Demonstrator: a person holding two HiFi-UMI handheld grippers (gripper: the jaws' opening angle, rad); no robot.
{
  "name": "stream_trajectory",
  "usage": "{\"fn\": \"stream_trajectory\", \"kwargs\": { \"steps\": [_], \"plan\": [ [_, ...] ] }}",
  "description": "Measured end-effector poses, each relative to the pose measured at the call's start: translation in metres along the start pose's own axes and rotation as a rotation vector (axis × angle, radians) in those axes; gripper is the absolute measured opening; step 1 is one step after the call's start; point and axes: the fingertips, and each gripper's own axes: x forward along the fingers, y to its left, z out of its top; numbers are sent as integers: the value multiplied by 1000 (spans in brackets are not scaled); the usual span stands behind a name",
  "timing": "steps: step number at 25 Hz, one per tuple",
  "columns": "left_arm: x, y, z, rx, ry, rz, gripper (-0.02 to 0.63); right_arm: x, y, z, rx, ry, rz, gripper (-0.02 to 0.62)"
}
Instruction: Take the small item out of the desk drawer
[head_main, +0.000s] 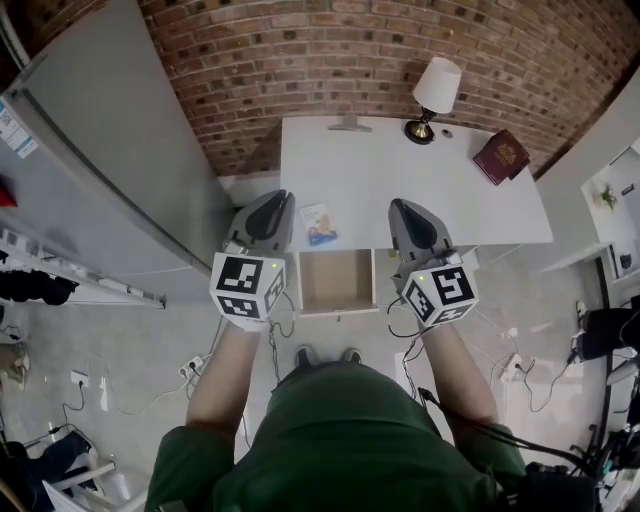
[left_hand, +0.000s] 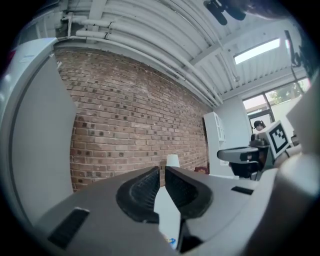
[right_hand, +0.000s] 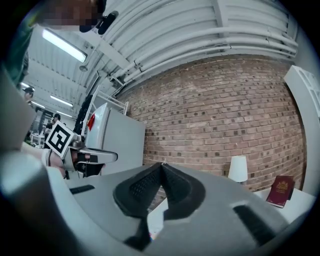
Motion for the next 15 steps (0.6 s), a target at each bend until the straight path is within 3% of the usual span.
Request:
{"fn": "stream_trajectory", "kwargs": {
  "steps": [15],
  "plan": [
    [-6, 8, 30, 15, -98, 43, 32, -3, -9, 15, -53, -34, -20, 2]
  ]
}}
